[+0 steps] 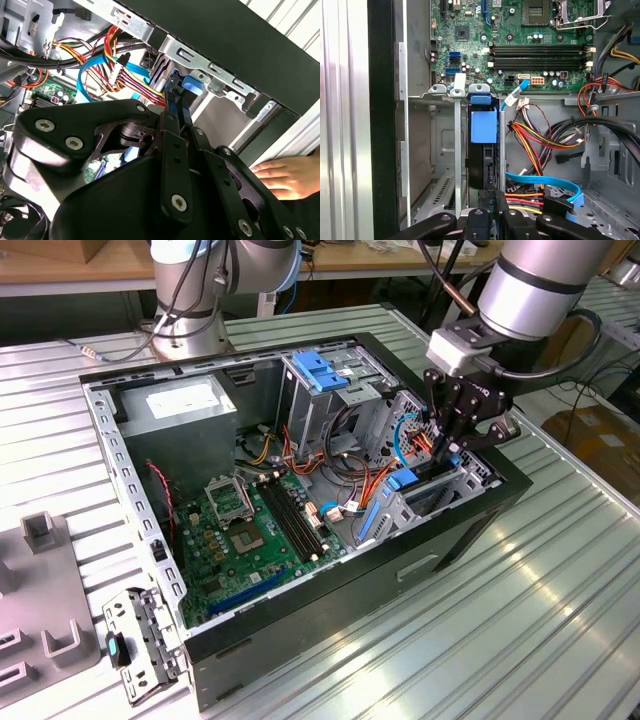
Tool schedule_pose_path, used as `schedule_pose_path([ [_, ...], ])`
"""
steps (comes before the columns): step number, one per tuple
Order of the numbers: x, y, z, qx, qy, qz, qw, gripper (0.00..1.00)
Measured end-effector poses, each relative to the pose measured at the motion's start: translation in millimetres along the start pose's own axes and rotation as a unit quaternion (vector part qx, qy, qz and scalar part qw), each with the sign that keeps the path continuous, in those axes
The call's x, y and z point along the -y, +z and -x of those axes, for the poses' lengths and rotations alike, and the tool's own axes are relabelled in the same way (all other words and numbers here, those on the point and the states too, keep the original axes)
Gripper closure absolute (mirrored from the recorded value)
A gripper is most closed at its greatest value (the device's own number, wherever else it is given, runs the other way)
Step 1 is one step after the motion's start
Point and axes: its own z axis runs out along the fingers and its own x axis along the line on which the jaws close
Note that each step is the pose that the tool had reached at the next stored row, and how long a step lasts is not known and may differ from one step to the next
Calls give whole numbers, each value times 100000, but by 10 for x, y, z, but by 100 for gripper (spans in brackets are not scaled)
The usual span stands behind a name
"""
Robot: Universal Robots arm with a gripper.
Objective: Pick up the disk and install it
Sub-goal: 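Insert the first disk wire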
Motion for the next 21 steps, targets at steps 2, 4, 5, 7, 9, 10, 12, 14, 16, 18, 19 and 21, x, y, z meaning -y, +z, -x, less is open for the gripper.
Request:
schedule_pose_path([
  [2, 1, -27, -1, -76, -15, 306, 100000, 84],
  [4, 0, -29, -1, -68, -13, 545, 99998, 84],
  [5, 0, -29, -1, -70, -11, 547, 99998, 84],
  [7, 7, -32, -1, -93, -21, 550, 99998, 84],
  [9, 10, -32, -1, -94, -22, 552, 99998, 84],
  [10, 10, -31, -1, -83, -41, 530, 99999, 84],
  [12, 10, -31, -1, -79, -271, 504, 99998, 84],
  [14, 10, -30, -17, -76, -416, 496, 99998, 84],
  [16, 10, -30, -17, -73, -421, 495, 99998, 84],
  [18, 31, -27, -17, -64, -425, 493, 99998, 84],
  [19, 43, -26, -17, -69, -423, 493, 99998, 84],
  [21, 49, -24, -16, -80, -422, 494, 99998, 84],
])
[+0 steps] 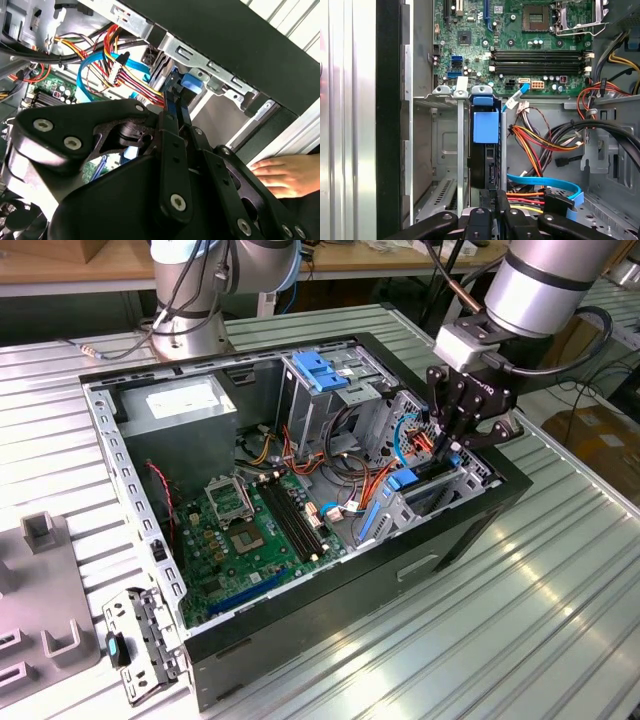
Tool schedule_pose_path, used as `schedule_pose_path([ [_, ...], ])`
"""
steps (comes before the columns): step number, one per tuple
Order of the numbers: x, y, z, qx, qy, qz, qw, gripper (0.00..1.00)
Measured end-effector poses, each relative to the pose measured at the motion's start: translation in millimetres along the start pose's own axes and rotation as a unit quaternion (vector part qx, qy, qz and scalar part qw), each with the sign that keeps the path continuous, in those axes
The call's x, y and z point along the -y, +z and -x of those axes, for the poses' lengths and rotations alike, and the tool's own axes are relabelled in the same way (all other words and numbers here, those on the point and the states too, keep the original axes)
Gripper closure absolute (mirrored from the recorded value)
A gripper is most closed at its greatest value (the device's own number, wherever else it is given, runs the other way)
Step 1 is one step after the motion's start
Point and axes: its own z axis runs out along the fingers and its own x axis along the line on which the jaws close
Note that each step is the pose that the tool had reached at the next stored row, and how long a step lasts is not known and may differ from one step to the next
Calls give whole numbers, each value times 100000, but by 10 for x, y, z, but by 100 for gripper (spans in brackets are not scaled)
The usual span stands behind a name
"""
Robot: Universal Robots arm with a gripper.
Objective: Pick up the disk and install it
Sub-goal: 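Insert the first disk wire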
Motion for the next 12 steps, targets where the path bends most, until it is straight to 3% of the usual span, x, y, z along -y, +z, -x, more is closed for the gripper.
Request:
schedule_pose_path([
  [12, -18, 7, 10, 12, 11, 2, 100000, 84],
])
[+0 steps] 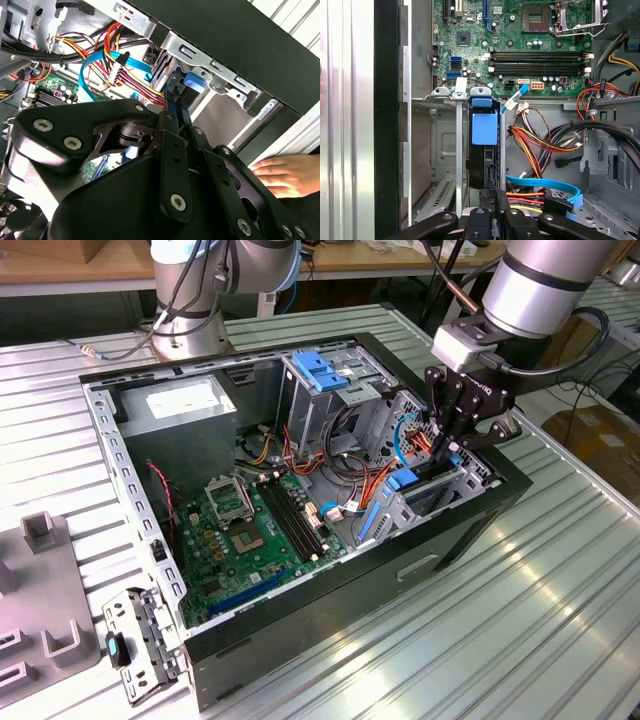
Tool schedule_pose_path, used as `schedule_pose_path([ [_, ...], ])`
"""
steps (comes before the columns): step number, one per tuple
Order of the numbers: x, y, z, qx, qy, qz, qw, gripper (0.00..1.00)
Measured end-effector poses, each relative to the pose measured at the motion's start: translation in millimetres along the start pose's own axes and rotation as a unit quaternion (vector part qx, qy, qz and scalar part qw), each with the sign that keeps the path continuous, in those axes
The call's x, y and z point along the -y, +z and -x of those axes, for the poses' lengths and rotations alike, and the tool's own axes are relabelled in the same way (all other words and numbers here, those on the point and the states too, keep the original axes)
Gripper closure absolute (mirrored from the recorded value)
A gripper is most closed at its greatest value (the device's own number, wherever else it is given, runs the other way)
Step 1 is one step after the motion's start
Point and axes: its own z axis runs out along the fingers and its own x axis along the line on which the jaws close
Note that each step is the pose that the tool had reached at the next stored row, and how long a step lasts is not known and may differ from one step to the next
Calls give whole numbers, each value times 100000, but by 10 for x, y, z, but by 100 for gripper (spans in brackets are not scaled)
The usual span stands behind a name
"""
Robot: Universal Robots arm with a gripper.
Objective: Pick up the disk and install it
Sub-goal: 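Insert the first disk wire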
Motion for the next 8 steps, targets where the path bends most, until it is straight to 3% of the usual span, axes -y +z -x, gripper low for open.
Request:
schedule_pose_path([
  [8, 0, 15, 1, 9, -753, -26, 99997, 84],
])
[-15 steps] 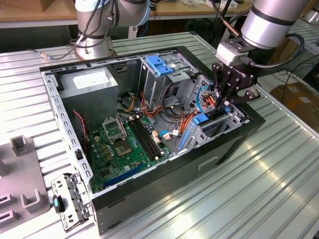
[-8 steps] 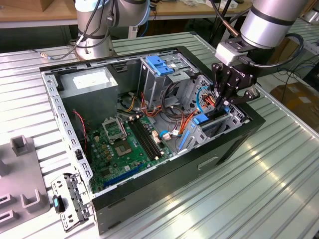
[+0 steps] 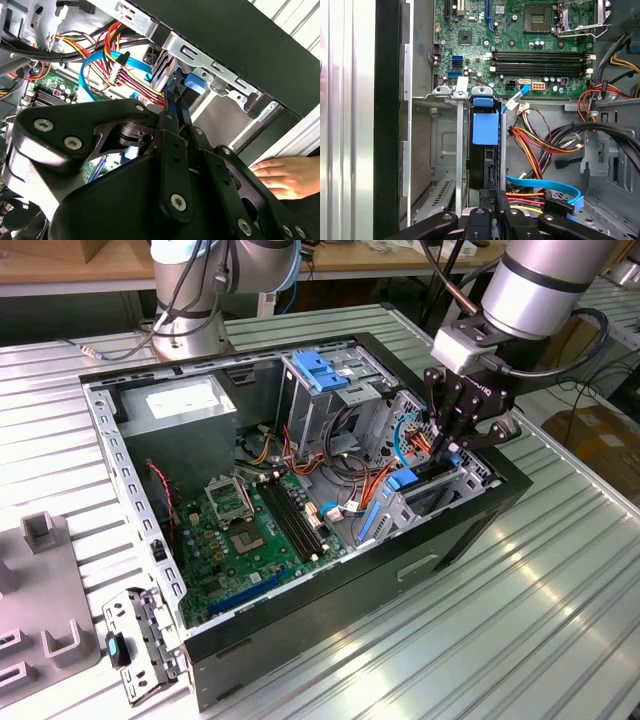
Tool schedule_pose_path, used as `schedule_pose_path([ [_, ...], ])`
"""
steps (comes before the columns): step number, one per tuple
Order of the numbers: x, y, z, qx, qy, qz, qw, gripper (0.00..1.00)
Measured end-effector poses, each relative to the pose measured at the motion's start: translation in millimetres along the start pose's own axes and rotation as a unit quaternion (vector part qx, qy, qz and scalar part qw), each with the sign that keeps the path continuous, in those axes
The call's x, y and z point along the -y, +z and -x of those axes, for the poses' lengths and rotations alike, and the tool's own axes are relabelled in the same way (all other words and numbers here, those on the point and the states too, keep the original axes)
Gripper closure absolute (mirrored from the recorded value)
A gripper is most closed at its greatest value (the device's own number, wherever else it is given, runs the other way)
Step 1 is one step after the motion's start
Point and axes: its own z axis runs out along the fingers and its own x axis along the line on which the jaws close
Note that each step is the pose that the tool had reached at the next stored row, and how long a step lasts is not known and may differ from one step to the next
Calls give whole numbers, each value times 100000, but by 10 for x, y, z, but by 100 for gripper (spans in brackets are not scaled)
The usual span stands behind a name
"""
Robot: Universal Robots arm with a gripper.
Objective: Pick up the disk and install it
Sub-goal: 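Insert the first disk wire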
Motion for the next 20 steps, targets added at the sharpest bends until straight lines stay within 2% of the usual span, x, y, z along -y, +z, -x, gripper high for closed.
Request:
schedule_pose_path([
  [8, 0, 56, 2, 11, 4, 1, 100000, 84],
  [16, 1, 65, 3, 86, 2, -6, 100000, 82],
  [17, 1, 55, 2, 78, 3, -5, 100000, 82],
  [18, 1, 25, 1, 42, 1, -9, 100000, 76],
  [20, 2, -5, 0, 49, 1, -17, 100000, 76],
])
